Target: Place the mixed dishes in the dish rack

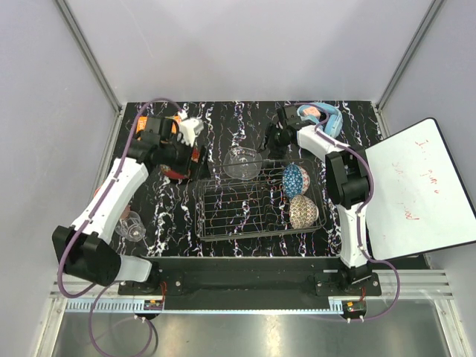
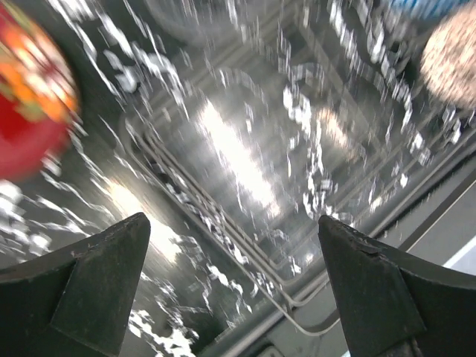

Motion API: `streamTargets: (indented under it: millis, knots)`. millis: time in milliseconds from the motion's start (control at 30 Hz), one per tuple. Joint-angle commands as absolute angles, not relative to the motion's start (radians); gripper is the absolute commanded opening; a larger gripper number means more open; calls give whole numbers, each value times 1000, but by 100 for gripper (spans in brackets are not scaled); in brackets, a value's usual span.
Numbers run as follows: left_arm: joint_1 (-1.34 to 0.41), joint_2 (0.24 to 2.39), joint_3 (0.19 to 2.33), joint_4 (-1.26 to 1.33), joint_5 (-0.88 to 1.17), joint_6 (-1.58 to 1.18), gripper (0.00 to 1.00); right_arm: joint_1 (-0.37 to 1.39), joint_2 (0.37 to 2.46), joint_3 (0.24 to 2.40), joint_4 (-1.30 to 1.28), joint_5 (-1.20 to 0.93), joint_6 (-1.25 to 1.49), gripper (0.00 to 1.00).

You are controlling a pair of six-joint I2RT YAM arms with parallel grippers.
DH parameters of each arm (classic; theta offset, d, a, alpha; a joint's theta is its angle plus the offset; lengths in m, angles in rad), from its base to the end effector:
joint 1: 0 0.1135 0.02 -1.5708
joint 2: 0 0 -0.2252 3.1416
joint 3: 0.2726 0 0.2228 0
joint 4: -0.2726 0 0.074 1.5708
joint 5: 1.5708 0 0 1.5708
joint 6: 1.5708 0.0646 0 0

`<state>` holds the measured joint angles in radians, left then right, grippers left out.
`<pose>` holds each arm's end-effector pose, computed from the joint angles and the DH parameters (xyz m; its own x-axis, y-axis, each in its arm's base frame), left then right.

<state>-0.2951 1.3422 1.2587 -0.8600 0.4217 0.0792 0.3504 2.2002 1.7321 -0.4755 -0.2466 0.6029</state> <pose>0.2466 -0.1026 0.2671 -0.7330 0.2983 -0.6113 0.5550 0.7819 -0.2839 0.4185 0.1697 0.1416 -0.8915 0.2597 -0.3713 0.0462 0.8673 0.4956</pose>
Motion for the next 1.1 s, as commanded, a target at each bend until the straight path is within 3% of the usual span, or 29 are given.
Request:
streamTargets:
  millis: [0, 167, 400, 800, 1000, 1067]
  knots:
    - [-273, 1406, 1425, -856, 411, 92, 99, 344, 2244, 1730, -471, -310, 601, 58]
    - [-250, 1485, 1459, -848, 428, 51, 99, 344, 2278, 1736, -472, -337, 594, 57]
    - [-245, 1418, 1329, -802, 413, 51, 99, 344, 2339, 1750, -469, -377, 610, 52]
    - [-229, 1336, 1261, -784, 399, 64, 99, 345, 2390, 1741, -469, -345, 603, 24]
    - [-222, 1289, 1250, -807, 374, 87, 99, 347, 2375, 1727, -457, -337, 604, 0]
    - [-216, 1260, 1247, -824, 371, 90, 99, 347, 2364, 1723, -445, -344, 604, 0]
